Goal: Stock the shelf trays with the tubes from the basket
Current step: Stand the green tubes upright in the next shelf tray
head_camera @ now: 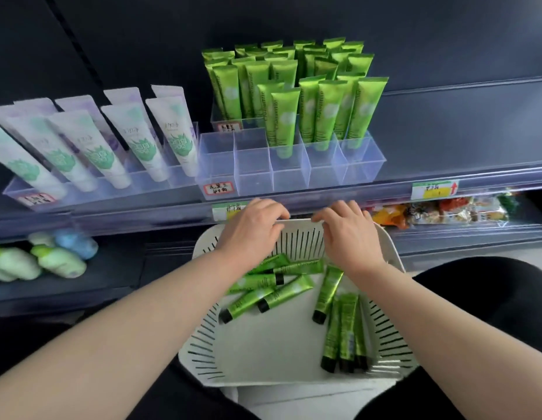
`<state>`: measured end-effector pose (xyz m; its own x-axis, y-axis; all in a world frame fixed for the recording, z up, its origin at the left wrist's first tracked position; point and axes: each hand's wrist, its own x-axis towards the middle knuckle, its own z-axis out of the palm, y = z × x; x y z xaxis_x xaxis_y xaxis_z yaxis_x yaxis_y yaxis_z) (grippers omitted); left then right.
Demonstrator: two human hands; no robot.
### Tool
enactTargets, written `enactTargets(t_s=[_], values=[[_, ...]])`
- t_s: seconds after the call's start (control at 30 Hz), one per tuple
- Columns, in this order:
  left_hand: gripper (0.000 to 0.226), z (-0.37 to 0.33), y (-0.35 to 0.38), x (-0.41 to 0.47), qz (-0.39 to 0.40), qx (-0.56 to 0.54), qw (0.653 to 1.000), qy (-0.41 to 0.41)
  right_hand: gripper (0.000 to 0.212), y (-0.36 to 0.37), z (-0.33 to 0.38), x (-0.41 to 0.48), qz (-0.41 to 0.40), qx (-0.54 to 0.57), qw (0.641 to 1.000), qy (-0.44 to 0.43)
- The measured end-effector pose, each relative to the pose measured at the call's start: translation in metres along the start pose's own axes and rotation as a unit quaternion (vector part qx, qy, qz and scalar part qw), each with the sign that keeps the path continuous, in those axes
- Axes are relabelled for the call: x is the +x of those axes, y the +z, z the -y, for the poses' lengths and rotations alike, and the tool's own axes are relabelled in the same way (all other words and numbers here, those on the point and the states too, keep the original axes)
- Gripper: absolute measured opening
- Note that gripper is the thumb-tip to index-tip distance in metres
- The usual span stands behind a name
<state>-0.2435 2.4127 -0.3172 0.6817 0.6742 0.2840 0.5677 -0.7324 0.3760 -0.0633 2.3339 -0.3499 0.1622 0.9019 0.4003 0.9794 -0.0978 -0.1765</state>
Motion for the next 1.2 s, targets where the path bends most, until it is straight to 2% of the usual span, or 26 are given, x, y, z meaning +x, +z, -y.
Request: enactTargets(t_s=[0.13,0.27,0.4,0.47,0.67,0.77,0.87,0.97,1.1,1.2], values=[[0.019,0.01,0.041,-0.025,0.12,0.016,0.99,-0.069,0.038,0.037,-0.016,-0.031,0.204,-0.023,0.978,0.046],[0.024,0.02,0.072,-0.041,0.249,0.033,0.957,-0.142,0.05,0.065,-0.022,-0.055,0.393,-0.013,0.912,0.115],[0.028,0.028,0.092,-0.051,0.315,0.054,0.933,-0.168,0.068,0.085,-0.021,-0.078,0.52,-0.019,0.848,0.097],[0.028,0.031,0.099,-0.054,0.328,0.052,0.928,-0.168,0.068,0.09,-0.018,-0.083,0.532,-0.044,0.843,0.07],[0.028,0.042,0.118,-0.06,0.364,0.048,0.911,-0.187,0.04,0.096,-0.008,-0.085,0.509,-0.07,0.857,-0.047],[0.033,0.041,0.129,-0.059,0.376,0.051,0.907,-0.184,0.041,0.104,-0.011,-0.085,0.462,-0.035,0.886,0.014],[0.039,0.035,0.139,-0.06,0.381,0.069,0.911,-0.14,0.052,0.113,-0.017,-0.087,0.425,-0.051,0.901,0.074],[0.049,0.03,0.15,-0.062,0.39,0.093,0.91,-0.109,0.063,0.12,-0.023,-0.091,0.442,-0.052,0.89,0.104],[0.029,0.025,0.156,-0.068,0.393,0.135,0.901,-0.126,0.078,0.122,-0.027,-0.088,0.454,-0.029,0.88,0.135],[0.021,0.022,0.157,-0.067,0.378,0.142,0.905,-0.136,0.092,0.116,-0.026,-0.079,0.49,-0.064,0.856,0.154]])
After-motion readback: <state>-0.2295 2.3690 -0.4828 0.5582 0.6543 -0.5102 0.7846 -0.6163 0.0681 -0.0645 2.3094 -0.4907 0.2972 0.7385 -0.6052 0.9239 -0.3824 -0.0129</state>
